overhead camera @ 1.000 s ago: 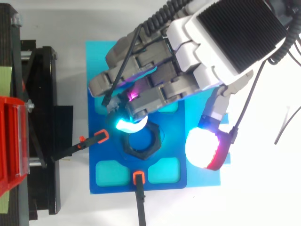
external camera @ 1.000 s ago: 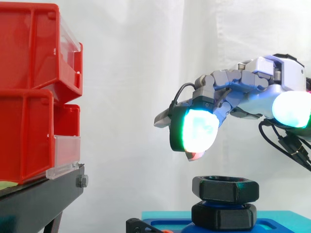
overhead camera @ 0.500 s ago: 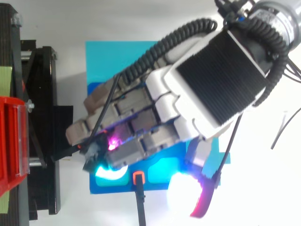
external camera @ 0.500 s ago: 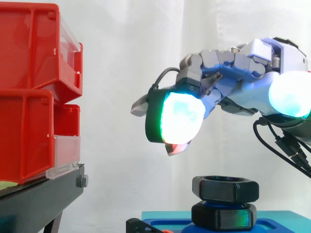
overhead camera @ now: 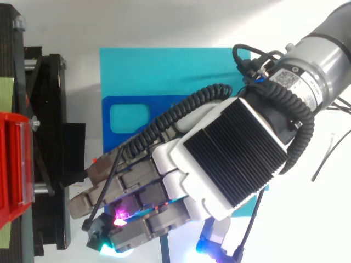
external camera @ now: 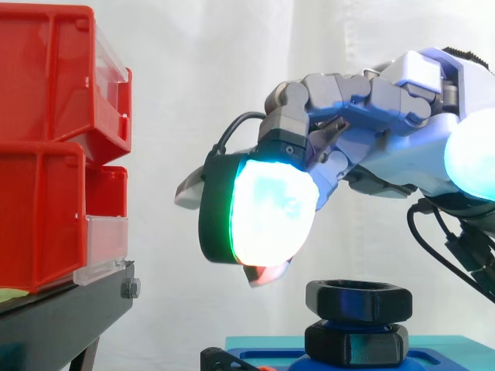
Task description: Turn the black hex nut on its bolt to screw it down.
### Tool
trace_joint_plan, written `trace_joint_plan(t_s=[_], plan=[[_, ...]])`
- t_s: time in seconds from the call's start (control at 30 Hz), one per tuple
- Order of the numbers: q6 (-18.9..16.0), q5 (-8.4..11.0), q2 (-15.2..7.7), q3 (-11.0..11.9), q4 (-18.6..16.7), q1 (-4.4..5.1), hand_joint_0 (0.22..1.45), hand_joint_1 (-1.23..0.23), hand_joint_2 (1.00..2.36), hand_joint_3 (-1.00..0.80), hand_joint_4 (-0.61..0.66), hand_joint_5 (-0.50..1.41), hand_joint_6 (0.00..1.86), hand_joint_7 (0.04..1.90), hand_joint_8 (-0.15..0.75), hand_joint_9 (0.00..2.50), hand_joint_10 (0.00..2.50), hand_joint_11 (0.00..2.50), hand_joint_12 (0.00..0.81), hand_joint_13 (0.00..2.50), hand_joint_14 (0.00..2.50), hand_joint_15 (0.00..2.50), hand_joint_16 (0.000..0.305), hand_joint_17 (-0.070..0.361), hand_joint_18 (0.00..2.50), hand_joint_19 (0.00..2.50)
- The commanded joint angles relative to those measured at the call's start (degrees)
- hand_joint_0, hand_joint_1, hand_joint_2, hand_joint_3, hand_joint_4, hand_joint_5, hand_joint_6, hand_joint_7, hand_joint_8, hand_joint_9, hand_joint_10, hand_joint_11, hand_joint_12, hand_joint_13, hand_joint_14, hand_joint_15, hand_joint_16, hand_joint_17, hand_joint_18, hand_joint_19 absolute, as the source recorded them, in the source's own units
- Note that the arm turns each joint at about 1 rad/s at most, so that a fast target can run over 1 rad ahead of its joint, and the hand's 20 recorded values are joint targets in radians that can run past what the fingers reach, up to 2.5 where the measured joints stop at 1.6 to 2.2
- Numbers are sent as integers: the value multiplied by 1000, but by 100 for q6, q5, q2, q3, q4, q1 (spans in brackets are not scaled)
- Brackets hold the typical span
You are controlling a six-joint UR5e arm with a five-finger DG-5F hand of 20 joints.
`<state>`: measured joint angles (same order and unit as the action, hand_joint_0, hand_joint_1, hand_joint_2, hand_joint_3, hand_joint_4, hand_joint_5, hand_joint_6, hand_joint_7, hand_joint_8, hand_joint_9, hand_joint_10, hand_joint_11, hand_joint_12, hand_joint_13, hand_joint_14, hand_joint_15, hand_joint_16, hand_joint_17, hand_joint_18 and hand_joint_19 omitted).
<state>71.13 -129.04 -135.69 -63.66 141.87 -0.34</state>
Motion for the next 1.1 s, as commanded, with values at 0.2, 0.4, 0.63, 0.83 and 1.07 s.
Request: trace_joint_plan(t_s=[0.2, 0.4, 0.63, 0.83, 1.07], plan=[[50, 169, -2, -6, 96, 96, 529, -321, 1000, -500, 226, -74, 501, 1051, 297, 831, 10, 358, 317, 519, 7, 175, 53, 120, 477, 574], [86, 195, -10, -41, 131, 96, 526, -331, 1000, -500, 229, -115, 501, 996, 292, 781, 10, 388, 324, 522, 8, 186, 55, 123, 480, 580], [77, 309, -90, -67, 52, 113, 524, -329, 1000, -500, 238, -112, 501, 1015, 294, 793, 10, 407, 327, 520, 8, 185, 56, 125, 471, 570], [77, 283, -116, -58, -106, 69, 523, -323, 1000, -500, 247, -103, 501, 1010, 297, 793, 11, 415, 329, 510, 8, 182, 55, 125, 460, 573], [86, 256, -125, -67, -115, 8, 523, -321, 1000, -500, 266, -91, 502, 1023, 302, 799, 11, 415, 330, 508, 8, 186, 55, 125, 460, 573]])
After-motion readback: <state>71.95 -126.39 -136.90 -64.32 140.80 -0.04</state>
